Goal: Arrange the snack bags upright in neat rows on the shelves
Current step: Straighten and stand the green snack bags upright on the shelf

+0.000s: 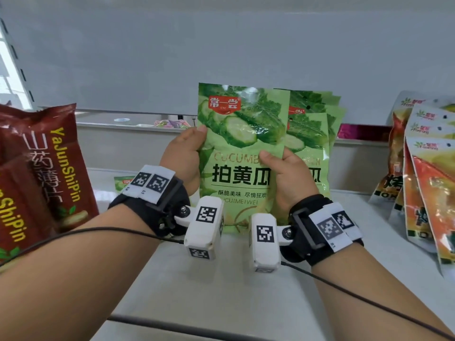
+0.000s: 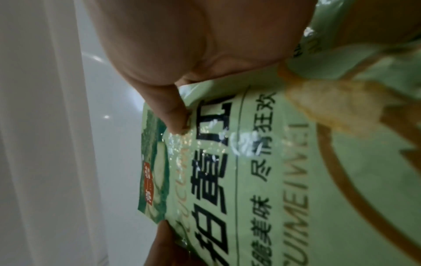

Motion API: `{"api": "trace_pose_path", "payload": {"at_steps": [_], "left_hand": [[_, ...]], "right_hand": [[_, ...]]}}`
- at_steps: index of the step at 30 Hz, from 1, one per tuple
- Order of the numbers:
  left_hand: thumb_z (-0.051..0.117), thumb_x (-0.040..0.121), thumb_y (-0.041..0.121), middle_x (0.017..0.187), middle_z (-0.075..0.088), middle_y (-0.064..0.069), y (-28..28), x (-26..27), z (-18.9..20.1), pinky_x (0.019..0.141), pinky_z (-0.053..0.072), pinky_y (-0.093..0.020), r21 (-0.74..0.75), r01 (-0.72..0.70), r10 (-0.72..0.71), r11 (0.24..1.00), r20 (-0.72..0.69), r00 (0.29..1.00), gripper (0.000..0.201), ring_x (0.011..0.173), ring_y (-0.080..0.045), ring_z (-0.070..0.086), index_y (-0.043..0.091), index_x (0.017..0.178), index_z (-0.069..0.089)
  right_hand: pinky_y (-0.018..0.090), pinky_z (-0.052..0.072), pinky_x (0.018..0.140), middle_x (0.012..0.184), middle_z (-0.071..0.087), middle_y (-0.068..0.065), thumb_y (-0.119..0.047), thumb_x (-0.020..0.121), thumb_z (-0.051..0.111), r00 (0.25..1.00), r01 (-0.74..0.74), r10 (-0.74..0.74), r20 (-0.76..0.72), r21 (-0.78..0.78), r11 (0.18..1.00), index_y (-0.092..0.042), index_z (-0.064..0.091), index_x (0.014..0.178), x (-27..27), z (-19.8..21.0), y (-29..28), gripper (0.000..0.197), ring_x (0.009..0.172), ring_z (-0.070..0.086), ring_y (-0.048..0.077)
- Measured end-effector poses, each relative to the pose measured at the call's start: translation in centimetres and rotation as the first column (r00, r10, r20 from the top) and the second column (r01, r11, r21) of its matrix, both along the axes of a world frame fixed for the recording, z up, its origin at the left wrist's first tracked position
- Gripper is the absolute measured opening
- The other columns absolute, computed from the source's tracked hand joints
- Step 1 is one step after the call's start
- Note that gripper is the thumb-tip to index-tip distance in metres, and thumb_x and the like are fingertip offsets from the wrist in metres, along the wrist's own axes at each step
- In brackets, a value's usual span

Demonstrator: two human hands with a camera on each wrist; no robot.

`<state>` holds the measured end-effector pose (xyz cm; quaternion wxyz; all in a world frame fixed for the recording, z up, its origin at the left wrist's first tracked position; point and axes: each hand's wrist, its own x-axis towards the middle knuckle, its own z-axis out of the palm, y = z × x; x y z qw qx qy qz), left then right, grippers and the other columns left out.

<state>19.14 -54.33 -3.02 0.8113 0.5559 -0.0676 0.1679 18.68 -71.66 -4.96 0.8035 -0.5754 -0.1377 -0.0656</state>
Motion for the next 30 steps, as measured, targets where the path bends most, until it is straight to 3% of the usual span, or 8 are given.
{"api": "trace_pose_path", "payload": {"at_steps": [5,9,13,17,20,24,28,30], "left_hand": [[0.050,0.097,0.022,0.082,0.072,-0.006,-0.1,-0.1,-1.3,0.065,0.056,-0.029,0.035,0.034,-0.033,0.999,-0.017,0.999,0.019,0.070,-0.017,0.068,0.012,0.092,0.065],[0.050,0.095,0.013,0.074,0.073,0.001,0.0,-0.3,-3.1,0.053,0.052,-0.021,0.175,0.116,-0.103,0.978,-0.080,0.991,0.017,0.061,-0.011,0.067,0.014,0.089,0.066],[0.052,0.094,0.007,0.079,0.075,-0.004,0.3,-0.1,-4.1,0.059,0.056,-0.028,0.057,0.055,-0.052,0.997,-0.046,0.998,0.020,0.069,-0.016,0.071,0.015,0.088,0.069],[0.052,0.094,0.007,0.080,0.075,-0.005,0.8,0.3,-4.5,0.059,0.056,-0.027,-0.075,0.028,-0.030,0.997,-0.020,0.999,0.017,0.070,-0.016,0.071,0.011,0.090,0.068],[0.052,0.094,0.013,0.088,0.075,-0.004,1.1,0.2,-5.1,0.063,0.058,-0.030,-0.026,0.117,-0.118,0.993,-0.068,0.991,0.014,0.078,-0.017,0.071,0.011,0.097,0.066],[0.059,0.083,0.017,0.094,0.074,-0.006,1.3,0.0,-5.6,0.063,0.055,-0.021,0.101,0.254,-0.235,0.962,-0.163,0.958,0.022,0.082,-0.015,0.070,0.007,0.101,0.065],[0.053,0.094,0.014,0.105,0.069,-0.013,1.4,0.1,-5.4,0.093,0.053,-0.042,0.086,0.132,-0.117,0.988,-0.160,0.980,0.014,0.098,-0.026,0.064,0.010,0.097,0.066],[0.055,0.094,0.017,0.111,0.067,-0.017,1.6,0.2,-5.2,0.099,0.048,-0.049,0.018,0.096,-0.092,0.995,-0.160,0.983,0.017,0.104,-0.032,0.063,0.009,0.103,0.066]], "right_hand": [[0.040,0.054,0.079,0.076,0.072,-0.003,-0.003,0.088,0.059,0.999,0.045,-0.046,0.024,0.039,0.998,-0.021,0.068,0.080,0.6,-0.6,0.0,0.021,0.074,0.067,0.016],[0.049,0.051,0.087,0.089,0.071,0.008,-0.003,0.089,0.057,0.999,0.045,-0.043,-0.017,0.149,0.988,-0.017,0.067,0.081,1.0,-0.7,-0.2,0.019,0.089,0.065,0.028],[0.050,0.054,0.083,0.090,0.071,0.009,-0.007,0.087,0.059,0.998,-0.029,0.037,-0.058,0.131,0.991,-0.014,0.066,0.088,1.0,-1.1,0.0,0.010,0.087,0.066,0.028],[0.046,0.056,0.077,0.084,0.073,0.008,-0.004,0.086,0.060,0.988,-0.088,0.082,-0.129,-0.045,0.995,-0.017,0.068,0.079,1.2,-1.8,0.1,0.016,0.082,0.068,0.029],[0.048,0.055,0.083,0.098,0.071,0.013,-0.005,0.088,0.059,0.993,-0.004,-0.007,-0.118,-0.086,0.996,-0.012,0.064,0.092,1.4,-2.0,0.3,0.011,0.093,0.067,0.032],[0.035,0.057,0.066,0.085,0.074,0.004,-0.006,0.090,0.056,0.995,0.044,-0.045,-0.091,-0.017,0.999,-0.016,0.065,0.089,1.8,-2.1,-0.1,0.013,0.077,0.071,0.020],[0.039,0.056,0.074,0.080,0.073,0.002,-0.009,0.082,0.065,0.991,-0.028,0.022,-0.131,-0.044,0.999,-0.013,0.062,0.089,1.5,-2.2,-0.1,0.008,0.078,0.070,0.020],[0.037,0.055,0.076,0.081,0.072,0.001,-0.015,0.068,0.072,0.977,-0.121,0.087,-0.197,-0.168,0.978,-0.013,0.062,0.093,1.3,-2.2,-0.1,0.027,0.080,0.067,0.021]]}}
